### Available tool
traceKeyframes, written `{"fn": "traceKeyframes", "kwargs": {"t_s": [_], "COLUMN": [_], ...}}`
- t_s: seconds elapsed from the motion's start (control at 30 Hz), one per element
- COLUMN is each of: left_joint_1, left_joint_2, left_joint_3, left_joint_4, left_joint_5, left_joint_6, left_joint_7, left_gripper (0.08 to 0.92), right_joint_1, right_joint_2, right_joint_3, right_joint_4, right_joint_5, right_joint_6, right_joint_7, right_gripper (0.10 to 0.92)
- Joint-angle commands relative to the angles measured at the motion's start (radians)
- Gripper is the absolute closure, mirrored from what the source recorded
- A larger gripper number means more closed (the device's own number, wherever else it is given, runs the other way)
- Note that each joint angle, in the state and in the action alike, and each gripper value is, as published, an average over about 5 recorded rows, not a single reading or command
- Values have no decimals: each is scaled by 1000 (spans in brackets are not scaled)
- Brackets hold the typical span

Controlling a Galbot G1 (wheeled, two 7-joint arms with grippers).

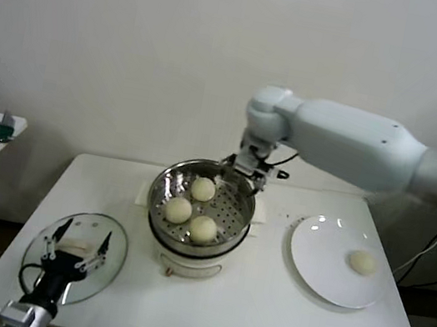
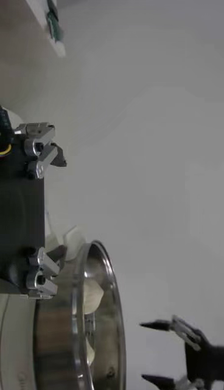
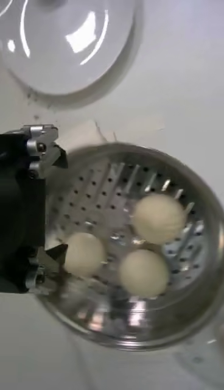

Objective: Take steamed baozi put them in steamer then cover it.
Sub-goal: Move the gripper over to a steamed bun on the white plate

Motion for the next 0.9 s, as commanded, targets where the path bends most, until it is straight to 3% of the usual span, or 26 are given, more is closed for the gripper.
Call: {"fn": "traceKeyframes", "kwargs": {"t_s": [0.03,0.2,0.4,0.9], "left_joint_1": [-6,-6,-8,15], "left_joint_2": [6,12,14,0], "left_joint_3": [5,10,6,-10], "left_joint_4": [4,9,4,-3], "left_joint_5": [-8,-11,-11,7], "left_joint_6": [0,-2,4,15], "left_joint_7": [1,2,2,0], "left_gripper": [177,177,177,177], "right_joint_1": [112,21,-181,-654], "right_joint_2": [-384,-531,-608,-548], "right_joint_3": [-140,-117,2,475], "right_joint_4": [131,130,20,-334], "right_joint_5": [242,170,74,-116], "right_joint_6": [-519,-559,-509,-331], "right_joint_7": [111,87,22,-31], "right_gripper": [203,203,203,203]}}
